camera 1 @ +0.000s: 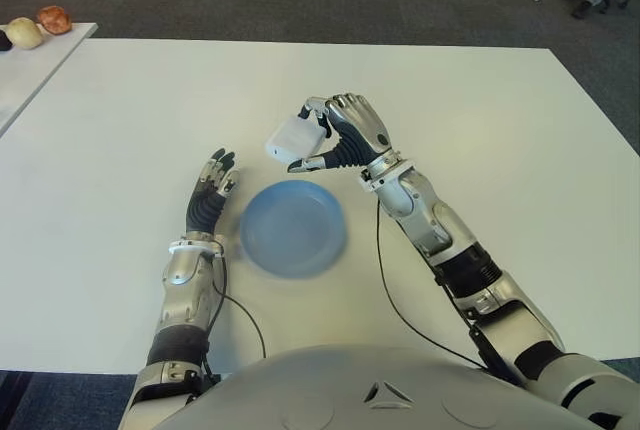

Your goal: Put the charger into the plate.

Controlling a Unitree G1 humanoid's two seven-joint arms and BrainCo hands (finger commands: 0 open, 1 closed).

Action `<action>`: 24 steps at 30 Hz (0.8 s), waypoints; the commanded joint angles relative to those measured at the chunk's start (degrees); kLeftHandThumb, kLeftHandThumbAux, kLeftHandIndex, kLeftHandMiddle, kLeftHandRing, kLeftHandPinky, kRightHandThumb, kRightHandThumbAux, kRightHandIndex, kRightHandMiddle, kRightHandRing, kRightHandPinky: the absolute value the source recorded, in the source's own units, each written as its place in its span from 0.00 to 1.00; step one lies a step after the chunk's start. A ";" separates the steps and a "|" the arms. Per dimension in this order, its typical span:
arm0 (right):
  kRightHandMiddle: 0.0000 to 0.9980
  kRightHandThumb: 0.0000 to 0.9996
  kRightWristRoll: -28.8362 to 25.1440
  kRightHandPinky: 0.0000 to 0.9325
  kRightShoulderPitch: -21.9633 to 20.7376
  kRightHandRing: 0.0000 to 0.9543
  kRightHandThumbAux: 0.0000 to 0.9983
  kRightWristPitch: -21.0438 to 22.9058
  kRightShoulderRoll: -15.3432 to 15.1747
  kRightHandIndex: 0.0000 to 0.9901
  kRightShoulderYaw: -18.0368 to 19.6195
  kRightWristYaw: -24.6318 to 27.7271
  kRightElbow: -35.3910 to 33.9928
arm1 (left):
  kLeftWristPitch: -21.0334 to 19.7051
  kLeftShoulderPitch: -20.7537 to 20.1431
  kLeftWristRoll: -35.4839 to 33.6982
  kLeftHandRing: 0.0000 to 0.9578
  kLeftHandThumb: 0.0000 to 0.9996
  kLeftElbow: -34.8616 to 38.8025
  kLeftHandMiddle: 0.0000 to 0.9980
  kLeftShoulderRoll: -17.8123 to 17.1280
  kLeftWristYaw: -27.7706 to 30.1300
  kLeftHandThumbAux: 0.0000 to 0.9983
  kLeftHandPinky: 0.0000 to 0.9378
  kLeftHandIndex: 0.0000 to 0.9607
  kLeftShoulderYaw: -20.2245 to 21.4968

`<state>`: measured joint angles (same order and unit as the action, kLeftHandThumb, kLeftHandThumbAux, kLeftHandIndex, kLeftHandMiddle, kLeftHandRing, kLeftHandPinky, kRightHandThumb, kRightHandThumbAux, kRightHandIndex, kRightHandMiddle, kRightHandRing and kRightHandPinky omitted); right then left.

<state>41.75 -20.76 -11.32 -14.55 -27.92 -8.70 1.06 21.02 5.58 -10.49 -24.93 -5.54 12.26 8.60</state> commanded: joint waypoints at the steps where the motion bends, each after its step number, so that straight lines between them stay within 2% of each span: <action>1: 0.89 0.75 -1.08 0.93 2.17 0.92 0.71 -0.63 -0.18 0.45 0.03 3.48 -3.41 | -4.62 2.44 0.50 0.07 0.00 -3.91 0.12 0.76 -0.64 0.54 0.00 0.02 -0.28; 9: 0.89 0.75 -3.23 0.93 4.63 0.92 0.71 -1.44 -0.34 0.45 0.01 8.49 -6.03 | -4.49 2.89 0.33 0.08 0.00 -2.94 0.13 0.82 -0.23 0.51 0.00 0.01 -0.53; 24: 0.89 0.75 -2.00 0.94 5.65 0.93 0.71 -3.46 -1.55 0.45 0.20 11.00 -6.34 | -5.10 3.29 0.17 0.08 0.00 -1.71 0.13 0.85 -0.25 0.49 0.00 0.00 -0.64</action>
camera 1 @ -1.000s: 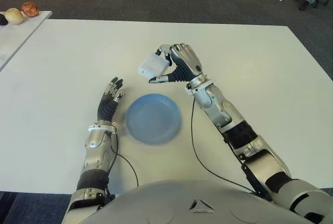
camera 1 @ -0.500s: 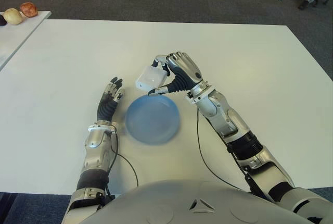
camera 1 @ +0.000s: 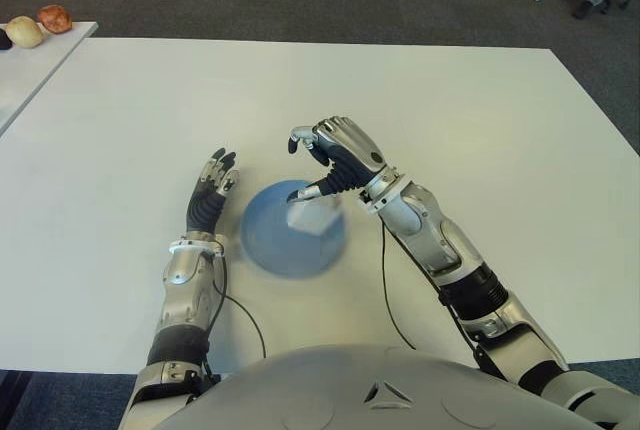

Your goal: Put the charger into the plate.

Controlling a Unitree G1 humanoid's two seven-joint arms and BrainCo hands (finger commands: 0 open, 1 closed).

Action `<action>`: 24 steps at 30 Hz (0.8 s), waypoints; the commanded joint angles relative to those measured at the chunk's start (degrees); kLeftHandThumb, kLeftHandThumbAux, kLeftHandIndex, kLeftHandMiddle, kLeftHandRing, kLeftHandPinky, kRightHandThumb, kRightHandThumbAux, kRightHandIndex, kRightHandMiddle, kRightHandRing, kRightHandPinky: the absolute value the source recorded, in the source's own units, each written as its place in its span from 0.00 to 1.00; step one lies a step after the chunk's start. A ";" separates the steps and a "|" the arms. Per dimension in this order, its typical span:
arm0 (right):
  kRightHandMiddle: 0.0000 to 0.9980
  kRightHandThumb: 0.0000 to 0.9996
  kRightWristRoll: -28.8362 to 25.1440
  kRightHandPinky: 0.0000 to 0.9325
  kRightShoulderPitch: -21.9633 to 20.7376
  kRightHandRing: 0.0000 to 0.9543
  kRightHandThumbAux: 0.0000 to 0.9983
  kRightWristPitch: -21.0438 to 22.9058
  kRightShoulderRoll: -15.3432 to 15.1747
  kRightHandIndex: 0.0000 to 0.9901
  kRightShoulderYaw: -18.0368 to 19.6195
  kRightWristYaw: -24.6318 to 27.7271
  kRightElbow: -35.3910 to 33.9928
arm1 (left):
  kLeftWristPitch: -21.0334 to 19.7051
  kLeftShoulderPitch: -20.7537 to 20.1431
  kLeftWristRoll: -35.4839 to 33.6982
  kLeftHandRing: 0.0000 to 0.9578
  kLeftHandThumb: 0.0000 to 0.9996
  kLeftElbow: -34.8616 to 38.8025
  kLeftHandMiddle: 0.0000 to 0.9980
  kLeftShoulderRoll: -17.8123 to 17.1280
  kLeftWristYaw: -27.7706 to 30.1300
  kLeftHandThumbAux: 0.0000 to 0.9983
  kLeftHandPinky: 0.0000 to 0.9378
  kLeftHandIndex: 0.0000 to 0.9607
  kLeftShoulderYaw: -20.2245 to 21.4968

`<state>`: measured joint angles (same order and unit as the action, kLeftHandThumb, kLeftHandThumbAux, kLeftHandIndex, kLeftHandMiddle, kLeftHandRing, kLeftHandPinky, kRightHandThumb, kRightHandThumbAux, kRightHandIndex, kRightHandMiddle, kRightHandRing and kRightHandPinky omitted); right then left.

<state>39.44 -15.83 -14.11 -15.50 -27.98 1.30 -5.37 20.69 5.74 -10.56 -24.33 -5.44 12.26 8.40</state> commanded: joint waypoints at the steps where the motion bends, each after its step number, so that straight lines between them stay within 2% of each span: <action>1: 0.89 0.75 0.31 0.94 0.72 0.92 0.71 -0.77 -0.62 0.45 0.26 1.04 0.16 | -4.83 3.15 0.23 0.08 0.00 -2.23 0.13 0.74 -0.24 0.49 0.00 0.00 -0.45; 10: 0.88 0.75 -0.22 0.94 0.82 0.92 0.71 -2.67 -0.69 0.45 0.51 0.43 1.06 | -5.25 3.40 0.30 0.08 0.00 -1.60 0.12 0.80 -0.31 0.49 0.00 0.00 -0.48; 12: 0.86 0.75 0.24 0.89 0.77 0.89 0.71 -3.37 -0.70 0.45 0.60 -0.40 1.41 | -5.26 3.44 0.33 0.08 0.00 -1.52 0.13 0.78 -0.28 0.49 0.00 0.00 -0.49; 16: 0.75 0.73 2.73 0.71 -0.03 0.77 0.71 -5.16 -1.39 0.44 0.48 -2.48 2.09 | -5.53 3.51 0.47 0.08 0.00 -1.34 0.12 0.72 -0.42 0.49 0.00 0.00 -0.54; 19: 0.56 0.71 4.20 0.51 -0.51 0.57 0.71 -5.95 -1.94 0.43 0.38 -3.00 2.36 | -5.76 3.56 0.68 0.07 0.00 -1.22 0.12 0.65 -0.60 0.49 0.00 0.01 -0.60; 20: 0.53 0.70 4.54 0.49 -0.80 0.54 0.71 -5.92 -2.31 0.43 0.38 -2.43 2.28 | -5.83 3.59 0.77 0.07 0.00 -1.17 0.12 0.62 -0.66 0.49 0.00 0.01 -0.62; 21: 0.44 0.61 4.78 0.38 -1.01 0.42 0.59 -5.92 -2.56 0.37 0.39 -2.00 2.24 | -5.88 3.61 0.83 0.07 0.00 -1.13 0.12 0.59 -0.71 0.49 0.00 0.02 -0.64; 24: 0.30 0.49 4.24 0.23 -1.71 0.26 0.45 -5.59 -3.14 0.28 0.42 0.39 2.03 | -5.94 3.72 1.19 0.07 0.00 -0.96 0.12 0.48 -0.91 0.49 0.00 0.03 -0.73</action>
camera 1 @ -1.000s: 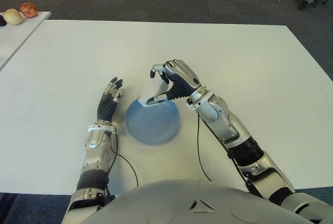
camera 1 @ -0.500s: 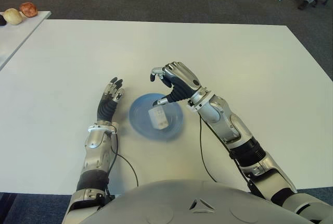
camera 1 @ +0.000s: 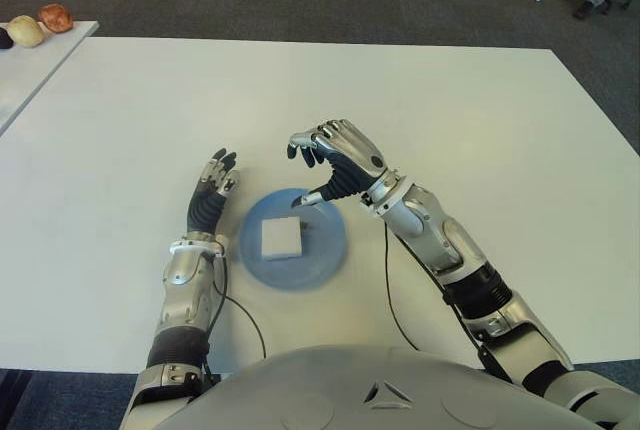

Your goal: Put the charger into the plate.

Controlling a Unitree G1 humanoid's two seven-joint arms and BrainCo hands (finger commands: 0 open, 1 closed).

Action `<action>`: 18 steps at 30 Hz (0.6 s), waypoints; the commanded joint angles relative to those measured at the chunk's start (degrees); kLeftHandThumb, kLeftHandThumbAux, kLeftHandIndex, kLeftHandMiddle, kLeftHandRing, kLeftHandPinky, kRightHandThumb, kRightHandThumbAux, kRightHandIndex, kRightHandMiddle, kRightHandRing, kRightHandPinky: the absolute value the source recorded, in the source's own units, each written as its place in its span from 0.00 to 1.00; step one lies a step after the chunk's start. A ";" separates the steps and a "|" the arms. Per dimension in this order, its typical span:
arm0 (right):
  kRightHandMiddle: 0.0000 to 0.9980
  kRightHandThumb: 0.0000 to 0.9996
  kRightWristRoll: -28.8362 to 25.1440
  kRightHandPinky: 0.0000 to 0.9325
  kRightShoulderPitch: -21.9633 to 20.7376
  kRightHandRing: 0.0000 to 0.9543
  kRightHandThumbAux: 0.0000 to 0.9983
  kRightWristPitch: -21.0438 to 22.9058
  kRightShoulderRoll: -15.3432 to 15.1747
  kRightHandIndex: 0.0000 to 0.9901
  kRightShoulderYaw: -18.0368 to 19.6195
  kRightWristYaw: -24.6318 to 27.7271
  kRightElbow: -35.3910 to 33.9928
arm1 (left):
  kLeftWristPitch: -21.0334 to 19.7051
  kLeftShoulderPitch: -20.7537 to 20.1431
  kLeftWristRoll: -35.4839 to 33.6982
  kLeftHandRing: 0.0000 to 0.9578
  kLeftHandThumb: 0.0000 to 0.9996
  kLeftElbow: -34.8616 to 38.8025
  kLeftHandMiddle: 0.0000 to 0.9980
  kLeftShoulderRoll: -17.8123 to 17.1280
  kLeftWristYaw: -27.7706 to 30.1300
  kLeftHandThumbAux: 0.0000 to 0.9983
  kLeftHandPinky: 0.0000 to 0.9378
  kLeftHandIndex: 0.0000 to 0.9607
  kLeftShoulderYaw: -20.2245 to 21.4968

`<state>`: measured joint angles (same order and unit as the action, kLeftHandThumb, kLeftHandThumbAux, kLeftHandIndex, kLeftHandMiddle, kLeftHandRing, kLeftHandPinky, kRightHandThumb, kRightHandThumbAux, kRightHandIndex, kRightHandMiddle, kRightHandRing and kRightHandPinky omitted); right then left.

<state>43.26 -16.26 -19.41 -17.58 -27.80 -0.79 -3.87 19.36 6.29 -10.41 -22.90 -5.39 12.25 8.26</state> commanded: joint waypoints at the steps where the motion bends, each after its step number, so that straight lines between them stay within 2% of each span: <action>1: 0.25 0.46 0.18 0.18 -1.38 0.22 0.42 -0.27 -1.13 0.25 0.26 2.94 0.50 | -4.61 3.20 1.14 0.08 0.00 -2.33 0.12 0.42 -0.93 0.50 0.00 0.03 -0.61; 6: 0.12 0.40 -2.85 0.05 -1.83 0.08 0.35 -0.28 -1.26 0.15 0.75 6.15 0.46 | -4.77 3.48 1.24 0.07 0.00 -1.87 0.12 0.27 -0.63 0.49 0.00 0.04 -0.72; 9: 0.05 0.33 -4.29 0.02 -1.94 0.02 0.32 -0.46 -1.21 0.11 1.07 7.38 0.56 | -5.00 3.57 0.97 0.06 0.00 -1.74 0.11 0.16 -0.24 0.48 0.00 0.05 -0.72; 18: 0.00 0.21 -7.07 0.00 -1.46 0.00 0.30 1.58 0.52 0.01 2.57 8.83 0.99 | -5.38 3.21 -0.27 0.06 0.00 -2.16 0.11 0.20 0.56 0.47 0.00 0.05 -0.32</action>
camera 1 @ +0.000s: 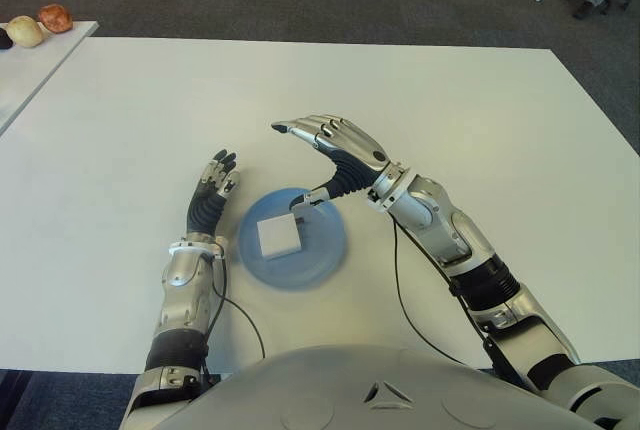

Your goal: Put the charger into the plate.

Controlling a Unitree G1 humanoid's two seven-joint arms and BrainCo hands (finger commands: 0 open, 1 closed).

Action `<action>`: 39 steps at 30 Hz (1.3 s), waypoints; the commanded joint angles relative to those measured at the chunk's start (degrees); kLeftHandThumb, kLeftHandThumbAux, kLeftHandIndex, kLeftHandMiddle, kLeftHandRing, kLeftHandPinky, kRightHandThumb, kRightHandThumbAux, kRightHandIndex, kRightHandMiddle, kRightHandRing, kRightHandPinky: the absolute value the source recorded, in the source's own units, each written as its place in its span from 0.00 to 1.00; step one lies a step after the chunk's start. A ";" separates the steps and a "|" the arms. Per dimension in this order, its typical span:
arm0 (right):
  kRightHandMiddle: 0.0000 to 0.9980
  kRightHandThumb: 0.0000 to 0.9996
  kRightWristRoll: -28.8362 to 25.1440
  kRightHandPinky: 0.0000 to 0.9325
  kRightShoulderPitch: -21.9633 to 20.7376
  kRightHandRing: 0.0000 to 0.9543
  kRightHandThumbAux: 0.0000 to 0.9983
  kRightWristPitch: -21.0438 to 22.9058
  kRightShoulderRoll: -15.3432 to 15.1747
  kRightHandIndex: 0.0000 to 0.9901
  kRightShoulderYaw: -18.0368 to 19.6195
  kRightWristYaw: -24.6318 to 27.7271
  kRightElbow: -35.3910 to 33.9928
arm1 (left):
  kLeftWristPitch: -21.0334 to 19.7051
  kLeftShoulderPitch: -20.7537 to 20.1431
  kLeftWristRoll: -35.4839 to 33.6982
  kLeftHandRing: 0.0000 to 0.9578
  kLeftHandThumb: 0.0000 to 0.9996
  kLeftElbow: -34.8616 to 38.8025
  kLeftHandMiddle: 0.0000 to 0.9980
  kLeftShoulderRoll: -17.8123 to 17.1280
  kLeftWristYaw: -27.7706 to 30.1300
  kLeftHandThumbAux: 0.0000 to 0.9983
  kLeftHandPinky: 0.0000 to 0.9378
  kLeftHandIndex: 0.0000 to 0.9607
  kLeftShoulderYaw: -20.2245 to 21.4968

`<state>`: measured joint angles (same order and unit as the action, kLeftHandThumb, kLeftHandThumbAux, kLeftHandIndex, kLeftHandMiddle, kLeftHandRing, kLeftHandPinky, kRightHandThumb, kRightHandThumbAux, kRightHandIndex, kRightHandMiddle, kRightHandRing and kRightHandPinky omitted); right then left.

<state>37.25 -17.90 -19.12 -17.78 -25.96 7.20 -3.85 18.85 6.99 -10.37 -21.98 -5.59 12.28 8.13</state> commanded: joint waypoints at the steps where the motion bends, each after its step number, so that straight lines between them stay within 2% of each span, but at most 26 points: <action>1: 0.00 0.21 -1.16 0.00 -0.09 0.00 0.30 1.49 0.98 0.01 0.99 0.62 1.48 | -4.70 2.46 -0.61 0.06 0.00 -3.27 0.11 0.42 0.72 0.47 0.00 0.05 -0.07; 4: 0.00 0.18 -1.46 0.00 -1.16 0.00 0.32 1.93 1.55 0.00 1.58 0.27 2.93 | -4.39 2.39 -1.05 0.06 0.00 -3.55 0.11 0.39 0.97 0.47 0.00 0.05 0.07; 10: 0.00 0.11 -3.45 0.00 -9.06 0.00 0.35 4.10 4.45 0.00 4.75 -1.39 11.80 | -3.97 1.91 -1.22 0.08 0.00 -4.45 0.13 0.42 0.83 0.49 0.00 0.03 0.35; 13: 0.00 0.09 -3.91 0.00 -12.37 0.00 0.36 6.51 6.49 0.00 6.49 -3.30 15.04 | -3.63 1.51 -0.96 0.08 0.00 -5.28 0.14 0.27 0.68 0.51 0.00 0.04 0.36; 16: 0.00 0.09 -4.52 0.00 -13.07 0.00 0.38 9.29 8.92 0.00 8.12 -6.06 16.07 | -3.30 1.20 -0.60 0.09 0.00 -5.97 0.14 0.11 0.51 0.51 0.00 0.03 0.35; 18: 0.00 0.09 -5.01 0.00 -12.59 0.00 0.41 10.58 10.97 0.00 9.31 -9.36 16.35 | -2.98 0.94 -0.42 0.09 0.00 -6.61 0.14 -0.01 0.47 0.51 0.00 0.03 0.41; 20: 0.00 0.10 -5.16 0.00 -12.52 0.00 0.42 10.98 11.63 0.00 9.60 -10.67 16.57 | -2.77 0.80 -0.40 0.09 0.00 -6.96 0.14 -0.06 0.48 0.51 0.00 0.03 0.44; 24: 0.00 0.09 -9.10 0.00 -10.67 0.00 0.44 11.62 13.99 0.00 12.43 -12.82 14.77 | -2.46 0.57 -0.49 0.10 0.00 -7.61 0.15 -0.13 0.46 0.51 0.00 0.02 0.50; 27: 0.00 0.08 -13.27 0.00 -3.71 0.00 0.45 14.07 16.67 0.00 14.30 -12.61 6.40 | -2.21 0.28 -0.57 0.10 0.00 -8.20 0.15 -0.24 0.38 0.52 0.00 0.02 0.67; 30: 0.00 0.08 -14.67 0.00 -0.38 0.00 0.48 16.47 19.32 0.00 14.58 -13.52 3.21 | -2.06 0.22 -0.48 0.10 0.00 -8.34 0.15 -0.23 0.25 0.52 0.00 0.02 0.69; 36: 0.00 0.06 -17.06 0.00 1.72 0.00 0.53 17.96 23.11 0.00 15.33 -16.15 4.02 | -1.99 0.20 -0.12 0.09 0.00 -8.35 0.13 -0.16 -0.14 0.53 0.00 0.01 0.67; 39: 0.00 0.05 -18.83 0.00 2.60 0.00 0.56 16.69 23.92 0.00 16.09 -17.38 6.90 | -1.84 0.16 -0.07 0.09 0.00 -8.44 0.13 -0.12 -0.26 0.54 0.00 0.01 0.71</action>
<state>20.35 -16.30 -2.39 3.77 -10.64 -8.96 0.50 20.72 4.24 -11.47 -26.52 -6.14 12.92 8.98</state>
